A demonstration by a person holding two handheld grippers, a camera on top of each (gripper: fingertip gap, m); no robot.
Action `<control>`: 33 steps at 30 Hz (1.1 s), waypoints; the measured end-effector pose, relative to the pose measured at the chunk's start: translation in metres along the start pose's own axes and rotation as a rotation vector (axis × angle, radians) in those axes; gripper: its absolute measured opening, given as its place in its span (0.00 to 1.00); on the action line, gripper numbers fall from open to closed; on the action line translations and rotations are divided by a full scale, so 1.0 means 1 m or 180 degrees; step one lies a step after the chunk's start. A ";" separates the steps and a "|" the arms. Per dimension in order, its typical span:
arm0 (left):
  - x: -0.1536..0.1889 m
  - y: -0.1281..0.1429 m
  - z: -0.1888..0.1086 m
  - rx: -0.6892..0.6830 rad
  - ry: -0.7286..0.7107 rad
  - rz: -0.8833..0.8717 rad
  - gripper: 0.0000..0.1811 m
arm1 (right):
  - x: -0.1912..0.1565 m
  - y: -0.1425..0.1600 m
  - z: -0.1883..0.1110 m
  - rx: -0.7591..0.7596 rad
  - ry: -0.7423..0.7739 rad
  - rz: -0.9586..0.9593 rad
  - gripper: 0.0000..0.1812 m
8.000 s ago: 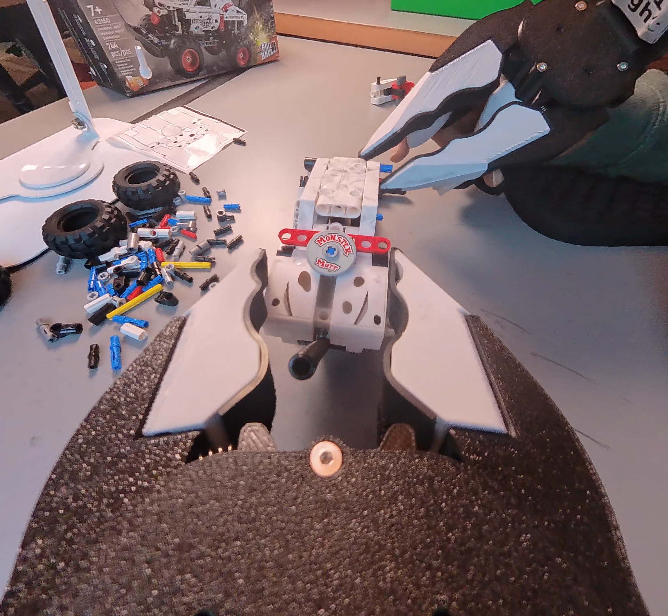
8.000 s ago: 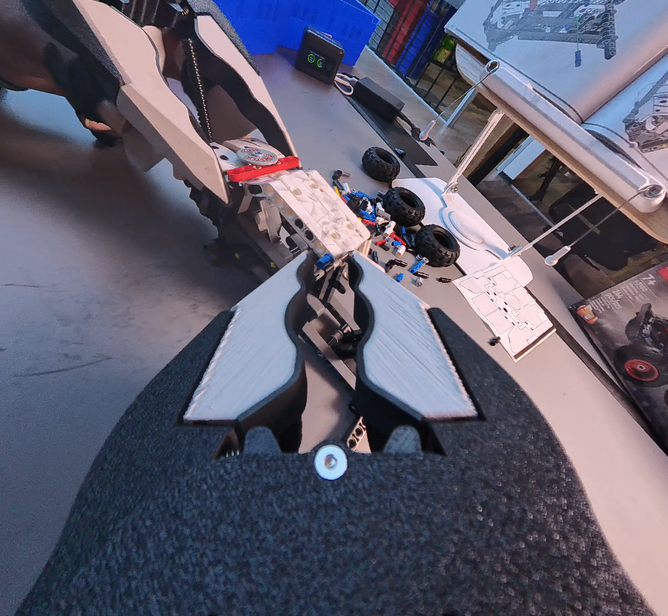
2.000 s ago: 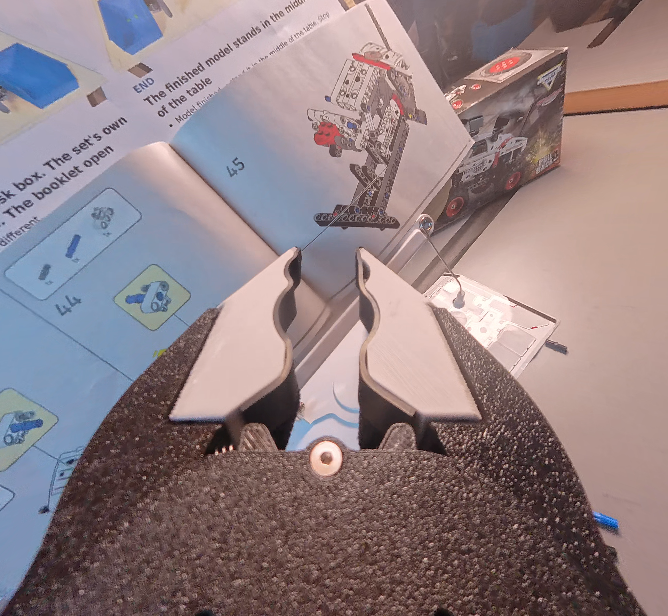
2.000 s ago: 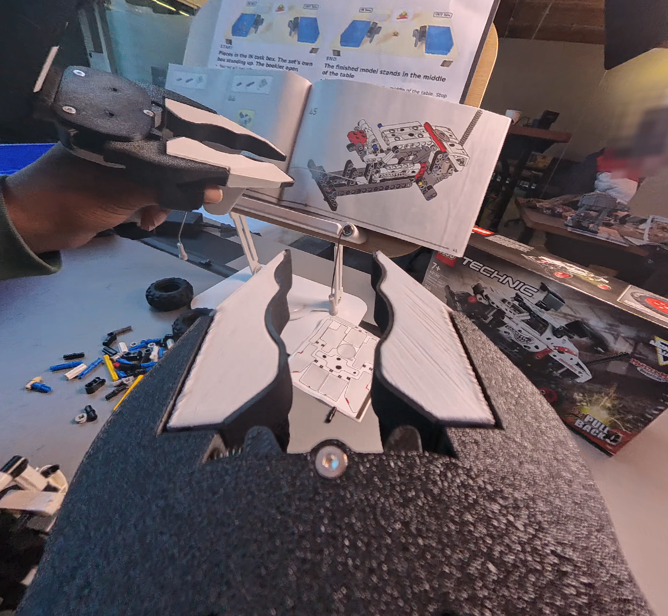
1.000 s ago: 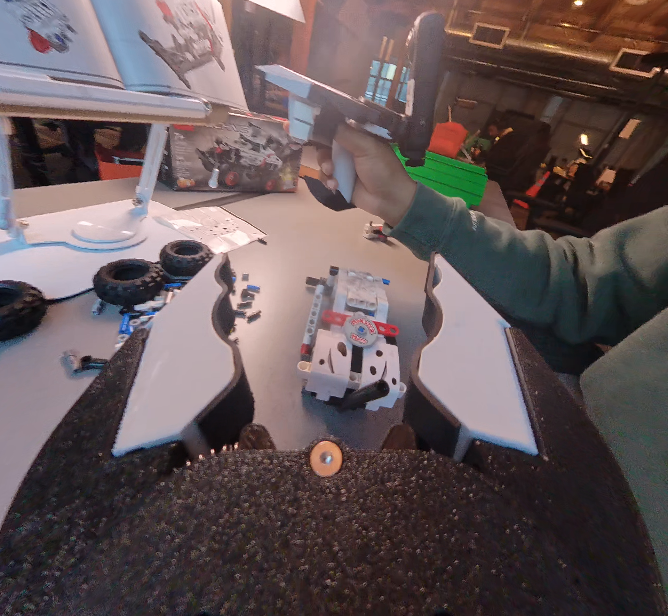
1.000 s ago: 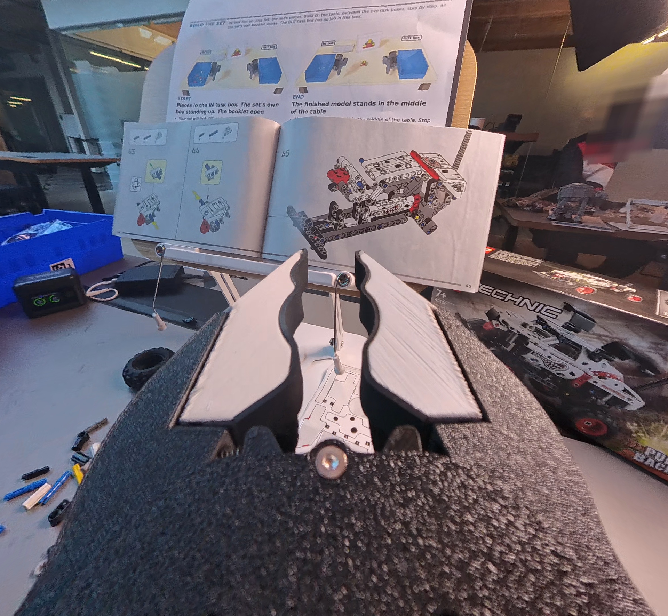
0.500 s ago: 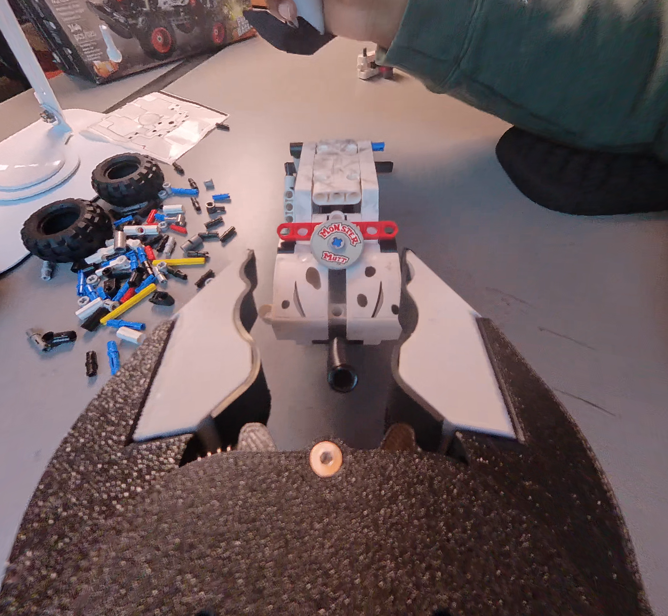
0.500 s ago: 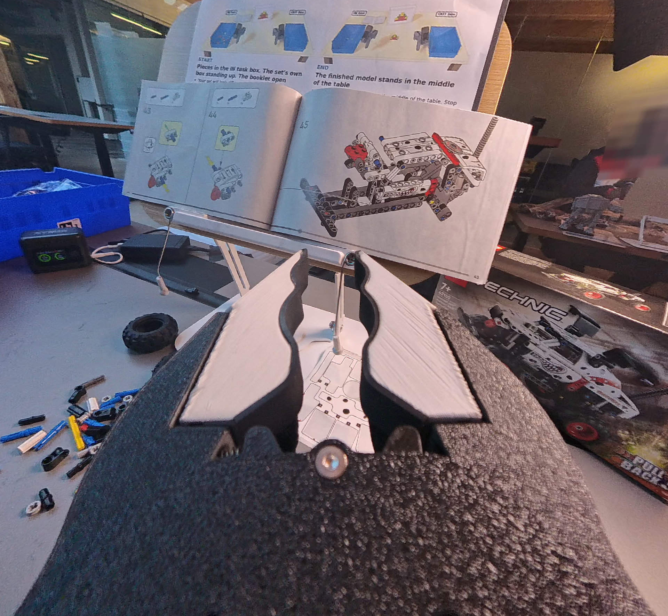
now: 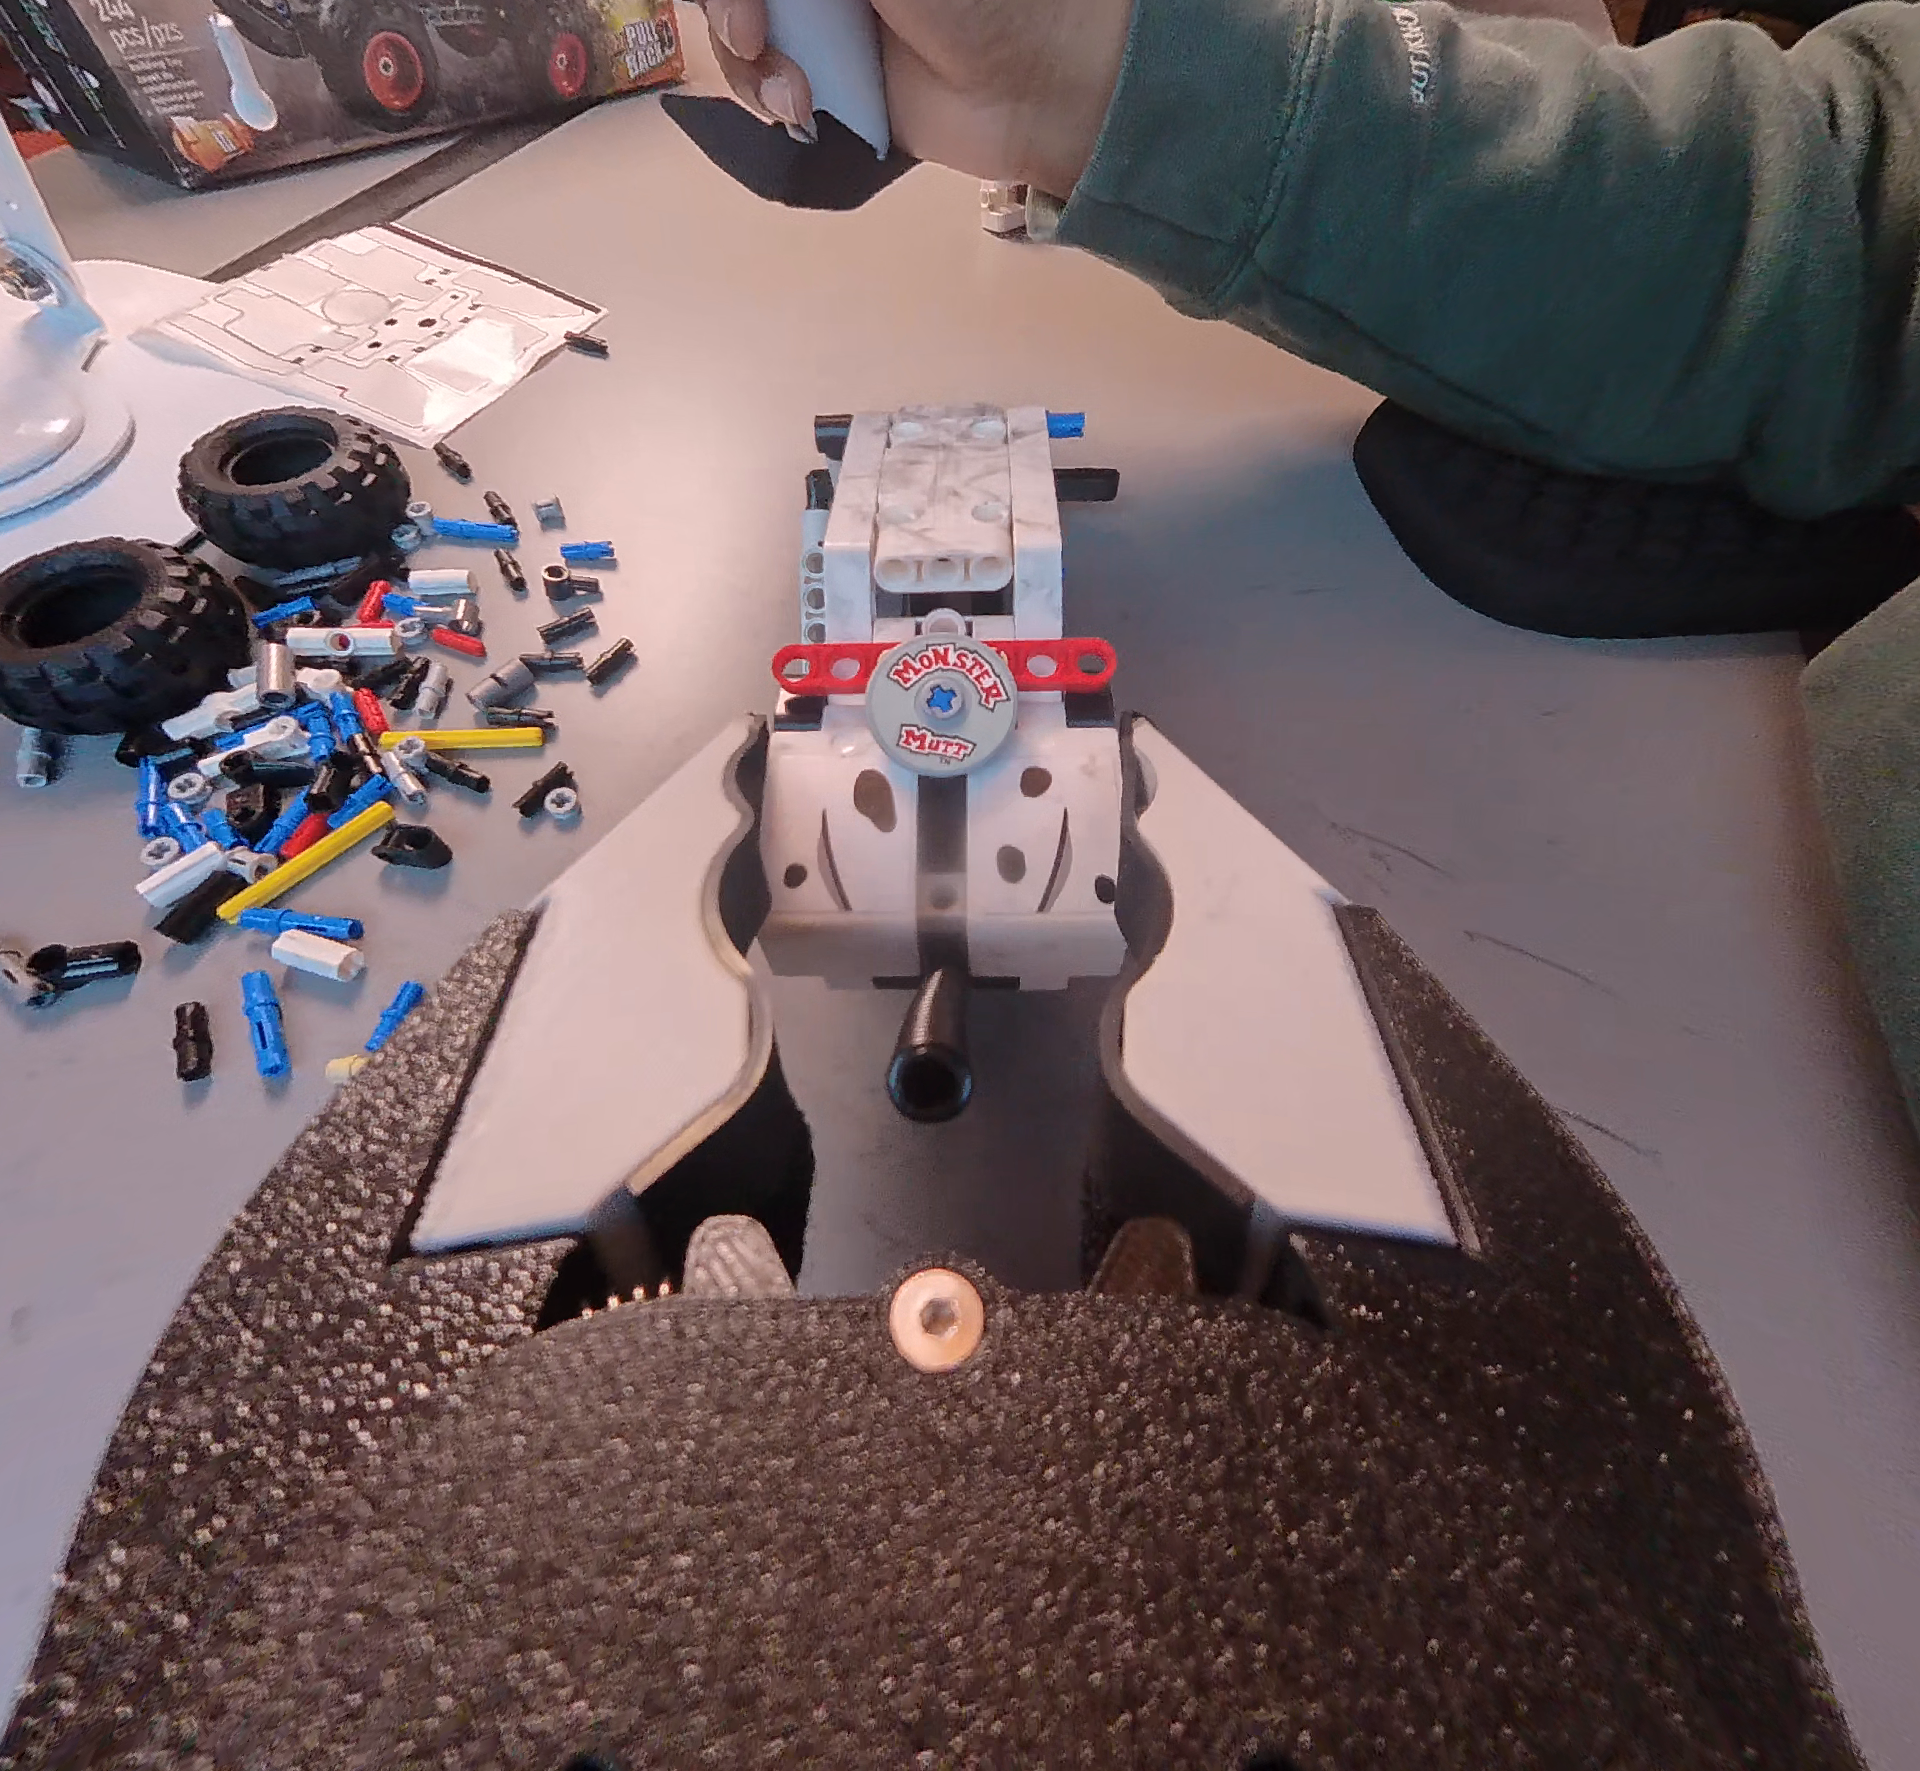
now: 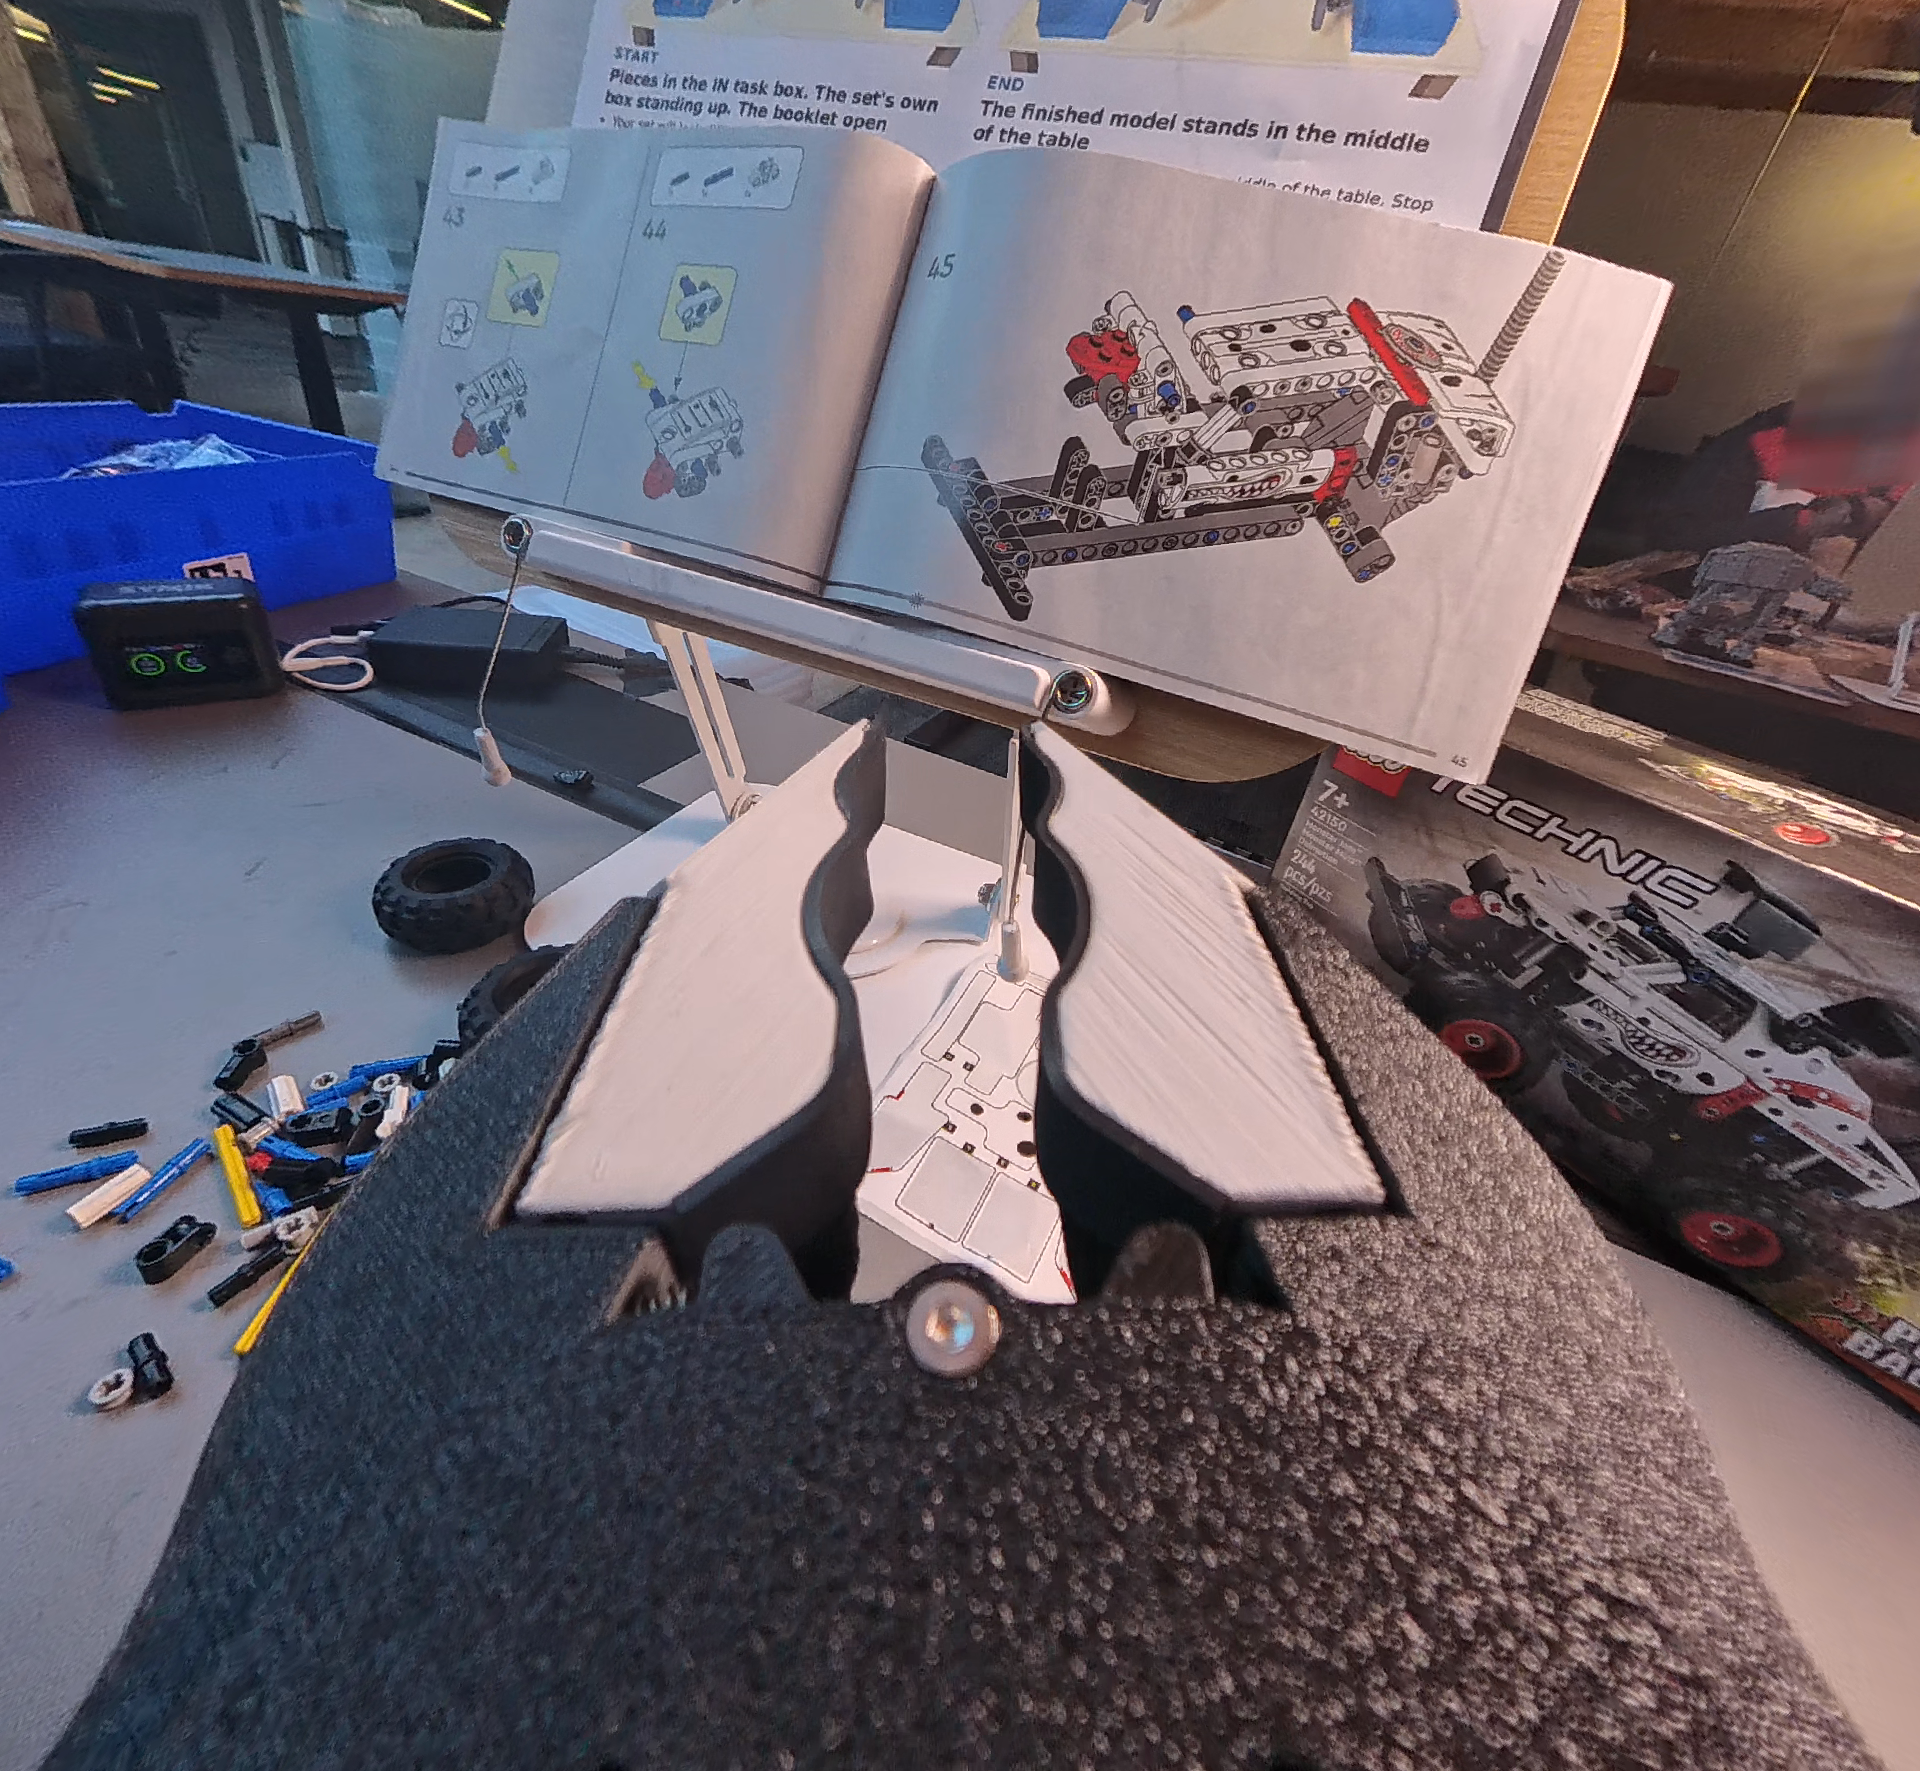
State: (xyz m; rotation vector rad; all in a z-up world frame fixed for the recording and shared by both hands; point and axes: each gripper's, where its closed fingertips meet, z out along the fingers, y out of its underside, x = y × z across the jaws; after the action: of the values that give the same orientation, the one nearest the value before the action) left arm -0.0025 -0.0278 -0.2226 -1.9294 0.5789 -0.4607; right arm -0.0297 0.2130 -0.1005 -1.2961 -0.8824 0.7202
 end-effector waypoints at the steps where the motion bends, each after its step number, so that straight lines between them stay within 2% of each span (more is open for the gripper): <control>1: 0.000 0.000 0.000 0.0009 0.0021 -0.0028 0.36 | 0.000 0.001 0.000 -0.0003 -0.0005 0.0003 0.14; 8: -0.003 -0.003 -0.003 0.0067 0.0085 -0.0322 0.36 | -0.004 0.002 0.000 -0.0018 -0.0048 0.0015 0.13; 11: -0.006 -0.003 -0.005 0.0110 0.0130 -0.0519 0.36 | -0.019 0.003 0.001 -0.0032 -0.0339 0.0006 0.12; 13: -0.007 -0.004 -0.006 0.0123 0.0143 -0.0552 0.36 | -0.052 0.002 -0.006 -0.0054 -0.1025 -0.0099 0.12; 15: -0.006 -0.004 -0.006 0.0124 0.0148 -0.0513 0.36 | -0.098 0.007 -0.035 -0.0277 -0.2185 -0.0095 0.13; 17: -0.003 -0.004 -0.006 0.0122 0.0172 -0.0422 0.36 | -0.132 0.019 -0.087 -0.0800 -0.3405 0.0150 0.22; 18: -0.001 -0.003 -0.005 0.0112 0.0183 -0.0369 0.36 | -0.141 0.026 -0.110 -0.1094 -0.3816 0.0213 0.29; 19: 0.000 -0.003 -0.005 0.0099 0.0188 -0.0303 0.36 | -0.144 0.037 -0.126 -0.1366 -0.4003 0.0117 0.36; 22: 0.007 -0.001 -0.002 0.0072 0.0214 -0.0063 0.36 | -0.159 0.067 -0.148 -0.1911 -0.4111 -0.0443 0.49; 24: 0.011 0.000 -0.002 0.0067 0.0266 0.0097 0.36 | -0.175 0.080 -0.159 -0.2117 -0.4205 -0.0720 0.49; 27: 0.014 0.001 -0.002 0.0048 0.0296 0.0193 0.36 | -0.181 0.102 -0.162 -0.2404 -0.4024 -0.1158 0.38; 30: 0.006 0.000 -0.004 0.0056 0.0177 0.0191 0.37 | -0.178 0.100 -0.158 -0.2306 -0.3758 -0.1210 0.35; 33: -0.013 0.000 -0.005 0.0038 -0.0141 0.0071 0.39 | -0.170 0.102 -0.151 -0.2249 -0.3269 -0.1157 0.35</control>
State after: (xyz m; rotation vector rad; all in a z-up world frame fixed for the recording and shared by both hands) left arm -0.0158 -0.0243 -0.2213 -1.9151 0.5671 -0.4055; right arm 0.0205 0.0079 -0.2327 -1.2623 -2.2979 0.8044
